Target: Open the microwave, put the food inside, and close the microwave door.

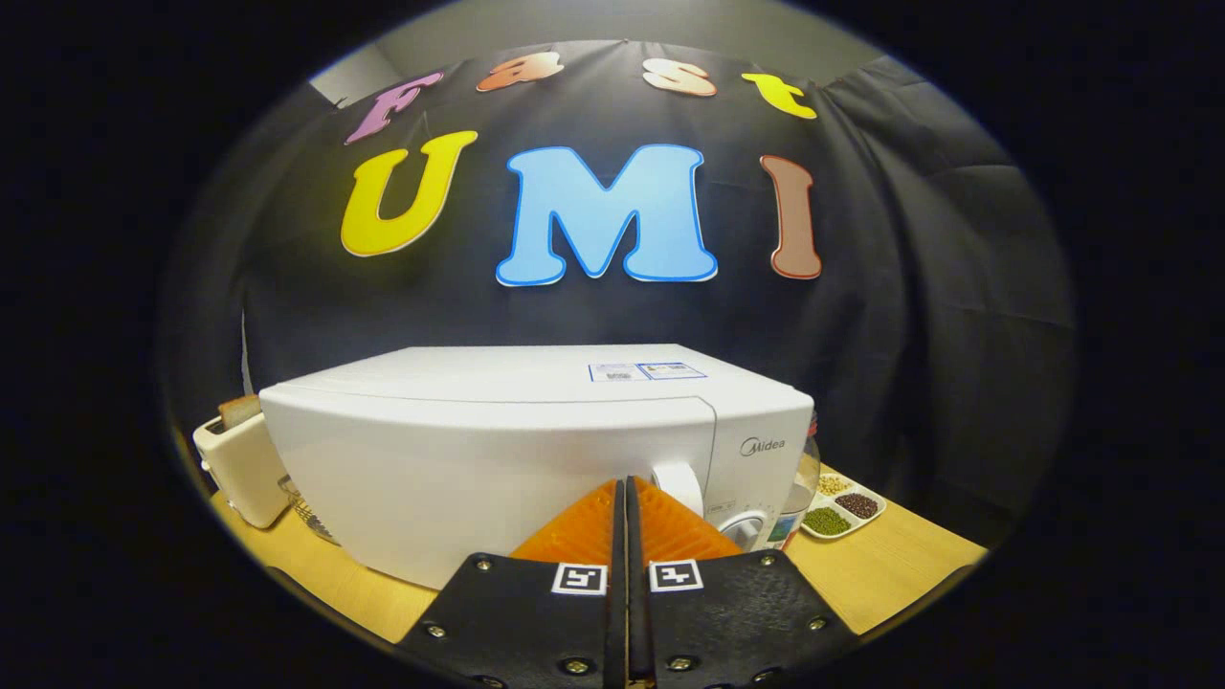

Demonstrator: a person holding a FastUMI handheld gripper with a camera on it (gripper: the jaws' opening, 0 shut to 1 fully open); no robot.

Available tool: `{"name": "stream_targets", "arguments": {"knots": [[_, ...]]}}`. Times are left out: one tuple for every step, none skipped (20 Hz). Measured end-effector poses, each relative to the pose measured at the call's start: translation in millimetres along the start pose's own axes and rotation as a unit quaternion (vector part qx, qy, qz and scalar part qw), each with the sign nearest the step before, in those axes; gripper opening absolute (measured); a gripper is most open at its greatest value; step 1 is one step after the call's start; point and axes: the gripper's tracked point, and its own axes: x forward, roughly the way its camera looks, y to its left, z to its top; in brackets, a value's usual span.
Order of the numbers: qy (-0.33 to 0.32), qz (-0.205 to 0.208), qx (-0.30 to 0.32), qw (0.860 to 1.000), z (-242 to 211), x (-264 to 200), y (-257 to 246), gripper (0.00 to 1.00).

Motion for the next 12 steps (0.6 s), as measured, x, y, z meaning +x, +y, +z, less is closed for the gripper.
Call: {"name": "stream_targets", "arguments": {"knots": [[-0.002,0.004,0.000,1.000,8.8,-11.2,-0.8,0.02],[-0.005,0.008,-0.001,1.000,16.9,-24.3,-2.2,0.02],[-0.008,0.008,-0.004,1.000,25.8,-38.3,-3.7,0.02],[-0.011,0.011,-0.006,1.000,35.6,-53.5,-4.0,0.02],[-0.015,0.013,-0.005,1.000,46.7,-69.5,-3.7,0.02],[-0.021,0.011,-0.006,1.000,58.2,-85.2,-4.9,0.02],[-0.027,0.011,-0.008,1.000,70.1,-101.0,-5.1,0.02],[-0.034,0.015,-0.009,0.999,82.0,-117.3,-2.3,0.02],[-0.041,0.019,-0.007,0.999,95.5,-134.0,0.6,0.02],[-0.048,0.021,-0.006,0.999,108.2,-149.4,1.3,0.02],[-0.056,0.022,-0.008,0.998,121.6,-164.7,2.7,0.02],[-0.065,0.024,-0.011,0.998,134.5,-180.2,4.0,0.02]]}}
